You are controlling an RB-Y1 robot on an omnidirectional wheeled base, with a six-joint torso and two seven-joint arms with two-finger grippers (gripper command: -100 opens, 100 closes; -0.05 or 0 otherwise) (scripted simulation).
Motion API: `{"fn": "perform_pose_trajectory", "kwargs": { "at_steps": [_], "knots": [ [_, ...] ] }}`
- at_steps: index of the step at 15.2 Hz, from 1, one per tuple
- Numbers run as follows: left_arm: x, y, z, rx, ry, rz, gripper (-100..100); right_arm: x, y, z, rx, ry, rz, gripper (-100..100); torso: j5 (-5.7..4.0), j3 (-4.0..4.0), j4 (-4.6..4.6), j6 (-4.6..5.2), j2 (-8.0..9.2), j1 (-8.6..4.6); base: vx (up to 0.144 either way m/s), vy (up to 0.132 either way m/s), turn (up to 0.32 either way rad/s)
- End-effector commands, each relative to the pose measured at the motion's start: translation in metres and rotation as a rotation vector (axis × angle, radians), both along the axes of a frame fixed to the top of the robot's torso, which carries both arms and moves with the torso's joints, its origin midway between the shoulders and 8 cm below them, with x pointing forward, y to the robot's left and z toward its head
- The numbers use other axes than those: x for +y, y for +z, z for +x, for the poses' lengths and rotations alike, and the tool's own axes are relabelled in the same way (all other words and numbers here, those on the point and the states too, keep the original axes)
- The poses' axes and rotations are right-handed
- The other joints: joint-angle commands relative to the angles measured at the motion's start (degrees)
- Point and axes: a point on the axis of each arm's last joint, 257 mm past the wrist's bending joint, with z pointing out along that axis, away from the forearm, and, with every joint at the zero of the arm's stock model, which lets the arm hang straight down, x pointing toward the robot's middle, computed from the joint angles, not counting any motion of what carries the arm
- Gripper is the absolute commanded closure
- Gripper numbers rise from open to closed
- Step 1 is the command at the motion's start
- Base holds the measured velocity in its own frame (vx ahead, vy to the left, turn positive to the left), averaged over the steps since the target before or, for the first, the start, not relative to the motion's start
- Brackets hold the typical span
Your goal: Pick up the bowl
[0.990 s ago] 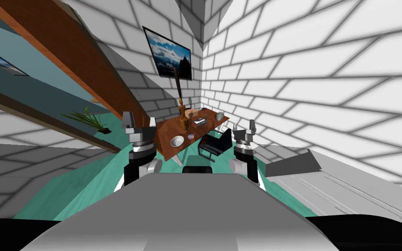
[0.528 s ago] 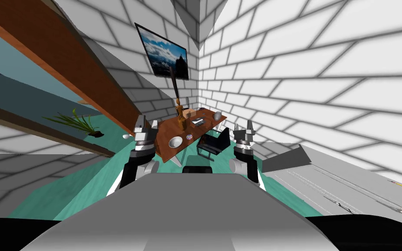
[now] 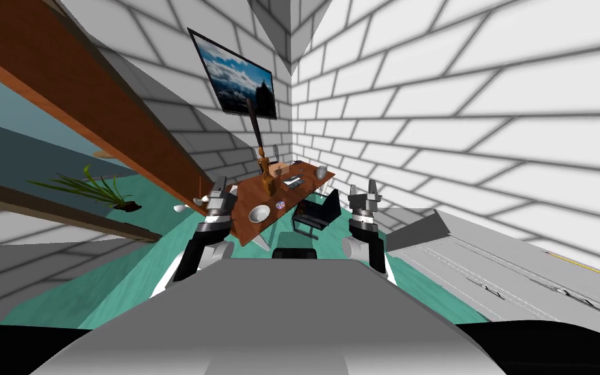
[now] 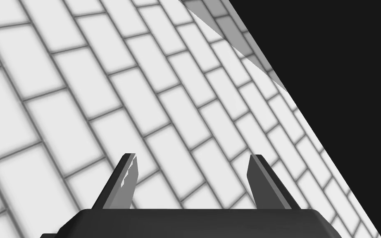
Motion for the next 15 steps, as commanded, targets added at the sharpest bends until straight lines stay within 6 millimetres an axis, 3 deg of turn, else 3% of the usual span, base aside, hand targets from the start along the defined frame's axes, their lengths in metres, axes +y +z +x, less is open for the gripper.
{"fn": "perform_pose_trajectory", "kwargs": {
  "at_steps": [1, 6, 7, 11, 12, 14, 15],
  "knots": [
    [0.010, -0.018, 0.006, 0.068, 0.024, 0.010, -100, 0.000, 0.000, 0.000, 0.000, 0.000, 0.000, 0, 0.00, 0.00, 0.00, 0.00, 0.00, 0.00, 0.001, 0.007, -0.158],
    [0.020, -0.038, 0.012, 0.149, 0.049, 0.010, -100, 0.000, 0.000, 0.000, 0.000, 0.000, 0.000, 0, 0.00, 0.00, 0.00, 0.00, -0.01, 0.01, 0.001, 0.009, -0.079],
    [0.029, -0.052, 0.015, 0.199, 0.069, 0.014, -100, 0.000, 0.000, 0.000, 0.000, 0.000, 0.000, 0, 0.00, -0.01, 0.00, -0.01, -0.01, 0.00, 0.004, 0.006, -0.088],
    [0.040, -0.074, 0.019, 0.279, 0.095, 0.011, -100, 0.000, 0.000, 0.000, 0.000, 0.000, 0.000, 0, 0.00, -0.02, -0.01, 0.00, -0.03, 0.02, 0.006, 0.011, -0.112],
    [0.049, -0.087, 0.019, 0.326, 0.115, 0.012, -100, 0.000, 0.000, 0.000, 0.000, 0.000, 0.000, 0, 0.01, -0.02, -0.01, -0.01, -0.03, 0.02, 0.007, 0.009, -0.115],
    [0.050, -0.092, 0.020, 0.346, 0.118, 0.009, -100, 0.000, 0.000, 0.000, 0.000, 0.000, 0.000, 0, 0.00, -0.02, -0.01, 0.00, -0.03, 0.01, 0.007, 0.010, -0.082],
    [0.059, -0.106, 0.019, 0.392, 0.139, 0.009, -100, 0.000, 0.000, 0.000, 0.000, 0.000, 0.000, 0, 0.00, -0.02, -0.01, -0.01, -0.03, 0.01, 0.005, 0.007, -0.123]
  ]
}}
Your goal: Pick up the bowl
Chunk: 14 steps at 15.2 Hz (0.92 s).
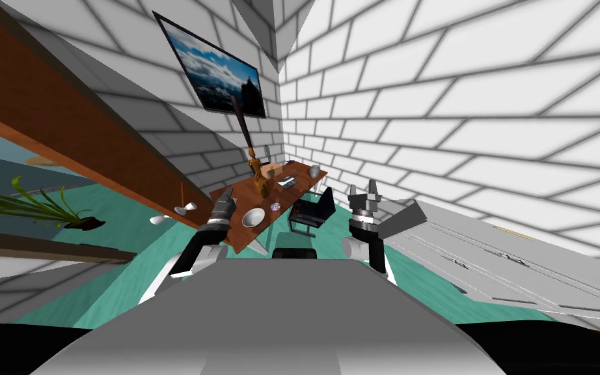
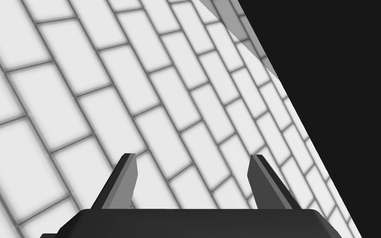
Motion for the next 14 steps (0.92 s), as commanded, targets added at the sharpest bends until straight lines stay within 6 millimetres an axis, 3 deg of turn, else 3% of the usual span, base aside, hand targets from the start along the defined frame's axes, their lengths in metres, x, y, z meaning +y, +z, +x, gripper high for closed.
{"fn": "perform_pose_trajectory", "kwargs": {
  "at_steps": [1, 14],
  "knots": [
    [0.009, -0.014, -0.001, 0.055, 0.020, -0.003, -100, 0.000, 0.000, 0.000, 0.000, 0.000, 0.000, 0, 0.00, 0.00, 0.00, 0.00, 0.00, 0.00, 0.007, 0.009, -0.126],
    [0.052, -0.094, -0.017, 0.336, 0.126, -0.037, -100, 0.000, 0.000, 0.000, 0.000, 0.000, 0.000, 0, 0.00, -0.02, -0.01, -0.01, -0.03, 0.01, 0.010, 0.010, -0.095]
  ]
}}
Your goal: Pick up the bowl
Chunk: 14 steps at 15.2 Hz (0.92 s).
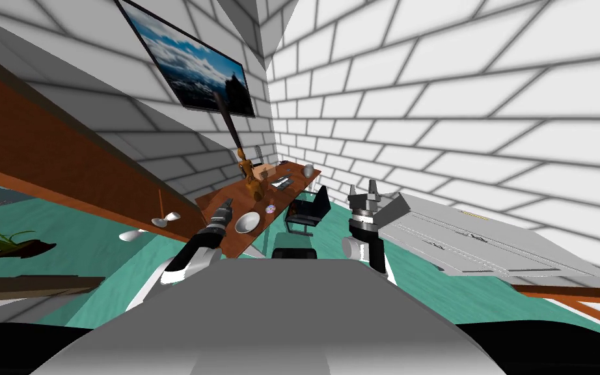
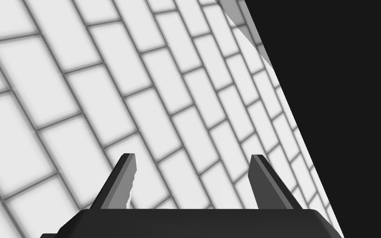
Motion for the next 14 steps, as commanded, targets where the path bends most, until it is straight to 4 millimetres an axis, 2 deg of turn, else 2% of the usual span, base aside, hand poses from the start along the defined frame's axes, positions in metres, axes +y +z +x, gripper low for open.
{"fn": "perform_pose_trajectory", "kwargs": {
  "at_steps": [1, 6, 7, 9, 10, 12, 14],
  "knots": [
    [0.010, -0.018, -0.010, 0.063, 0.028, -0.010, -100, 0.000, 0.000, 0.000, 0.000, 0.000, 0.000, 0, 0.00, 0.00, 0.00, 0.00, 0.00, 0.00, 0.011, 0.007, -0.134],
    [0.020, -0.044, -0.021, 0.157, 0.061, -0.031, -100, 0.000, 0.000, 0.000, 0.000, 0.000, 0.000, 0, 0.00, -0.01, 0.00, 0.01, -0.01, 0.00, 0.013, 0.010, -0.088],
    [0.028, -0.057, -0.029, 0.202, 0.082, -0.041, -100, 0.000, 0.000, 0.000, 0.000, 0.000, 0.000, 0, 0.00, 0.00, 0.00, 0.00, 0.00, -0.01, 0.015, 0.011, -0.133],
    [0.029, -0.062, -0.031, 0.224, 0.087, -0.047, -100, 0.000, 0.000, 0.000, 0.000, 0.000, 0.000, 0, 0.00, -0.01, 0.00, 0.01, -0.01, 0.00, 0.014, 0.013, -0.088],
    [0.036, -0.074, -0.040, 0.265, 0.108, -0.057, -100, 0.000, 0.000, 0.000, 0.000, 0.000, 0.000, 0, 0.00, 0.00, 0.00, 0.00, -0.01, 0.00, 0.013, 0.009, -0.120],
    [0.037, -0.080, -0.043, 0.289, 0.113, -0.064, -100, 0.000, 0.000, 0.000, 0.000, 0.000, 0.000, 0, 0.00, -0.01, 0.00, 0.02, -0.02, 0.00, 0.013, 0.010, -0.095],
    [0.044, -0.096, -0.056, 0.349, 0.138, -0.081, -100, 0.000, 0.000, 0.000, 0.000, 0.000, 0.000, 0, 0.00, -0.01, 0.00, 0.02, -0.01, -0.01, 0.017, 0.011, -0.117]
  ]
}}
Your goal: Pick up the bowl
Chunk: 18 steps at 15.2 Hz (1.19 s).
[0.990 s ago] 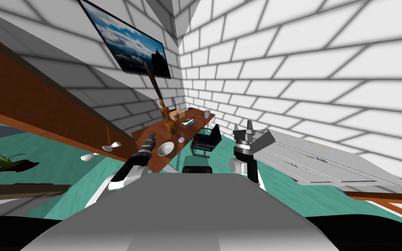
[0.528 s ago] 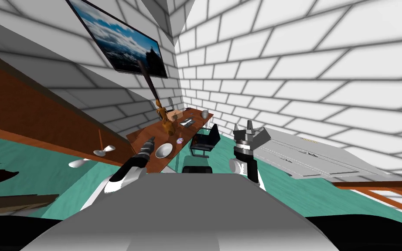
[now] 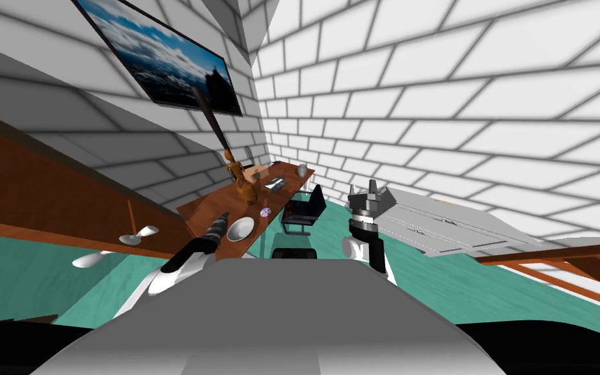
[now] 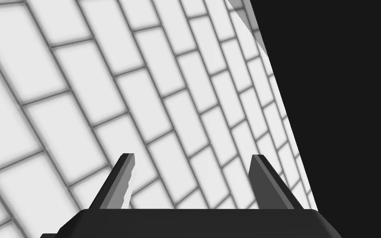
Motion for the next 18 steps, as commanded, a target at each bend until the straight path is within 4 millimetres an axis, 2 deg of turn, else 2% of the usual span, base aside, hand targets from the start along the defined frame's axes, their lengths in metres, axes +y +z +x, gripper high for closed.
{"fn": "perform_pose_trajectory", "kwargs": {
  "at_steps": [1, 2, 4, 5, 7, 10, 12, 13, 14, 15, 17, 18],
  "knots": [
    [0.003, -0.009, -0.007, 0.036, 0.012, -0.011, -100, 0.000, 0.000, 0.000, 0.000, 0.000, 0.000, 0, 0.00, 0.00, 0.00, 0.00, 0.00, 0.00, 0.015, 0.012, -0.047],
    [0.009, -0.020, -0.017, 0.077, 0.033, -0.023, -100, 0.000, 0.000, 0.000, 0.000, 0.000, 0.000, 0, 0.00, 0.00, 0.00, -0.02, 0.00, 0.00, 0.020, 0.009, -0.117],
    [0.009, -0.025, -0.020, 0.098, 0.038, -0.030, -100, 0.000, 0.000, 0.000, 0.000, 0.000, 0.000, 0, 0.00, -0.01, 0.00, 0.00, -0.01, -0.01, 0.017, 0.011, -0.087],
    [0.014, -0.036, -0.032, 0.139, 0.059, -0.044, -100, 0.000, 0.000, 0.000, 0.000, 0.000, 0.000, 0, 0.00, 0.00, 0.00, -0.02, 0.00, -0.01, 0.018, 0.014, -0.106],
    [0.014, -0.040, -0.035, 0.157, 0.063, -0.050, -100, 0.000, 0.000, 0.000, 0.000, 0.000, 0.000, 0, 0.00, 0.00, 0.00, 0.00, -0.01, 0.01, 0.016, 0.015, -0.086],
    [0.022, -0.062, -0.060, 0.247, 0.107, -0.087, -100, 0.000, 0.000, 0.000, 0.000, 0.000, 0.000, 0, 0.00, -0.01, 0.00, 0.00, -0.02, 0.00, 0.022, 0.012, -0.120],
    [0.021, -0.067, -0.064, 0.270, 0.112, -0.095, -100, 0.000, 0.000, 0.000, 0.000, 0.000, 0.000, 0, 0.00, -0.02, -0.01, -0.01, -0.03, 0.00, 0.021, 0.017, -0.093],
    [0.024, -0.077, -0.077, 0.309, 0.132, -0.114, -100, 0.000, 0.000, 0.000, 0.000, 0.000, 0.000, 0, 0.00, -0.01, -0.01, -0.02, -0.02, 0.00, 0.018, 0.015, -0.090],
    [0.023, -0.079, -0.079, 0.322, 0.135, -0.119, -100, 0.000, 0.000, 0.000, 0.000, 0.000, 0.000, 0, 0.00, -0.01, 0.00, 0.00, -0.01, 0.00, 0.018, 0.016, -0.100],
    [0.025, -0.087, -0.091, 0.352, 0.154, -0.137, -100, 0.000, 0.000, 0.000, 0.000, 0.000, 0.000, 0, 0.00, -0.01, 0.00, -0.01, -0.01, 0.01, 0.020, 0.017, -0.137],
    [0.024, -0.090, -0.095, 0.371, 0.159, -0.144, -100, 0.000, 0.000, 0.000, 0.000, 0.000, 0.000, 0, 0.00, -0.01, 0.00, 0.00, -0.01, 0.01, 0.016, 0.016, -0.076],
    [0.025, -0.098, -0.107, 0.405, 0.178, -0.165, -100, 0.000, 0.000, 0.000, 0.000, 0.000, 0.000, 0, 0.00, -0.01, 0.00, -0.02, -0.01, 0.00, 0.018, 0.013, -0.084]
  ]
}}
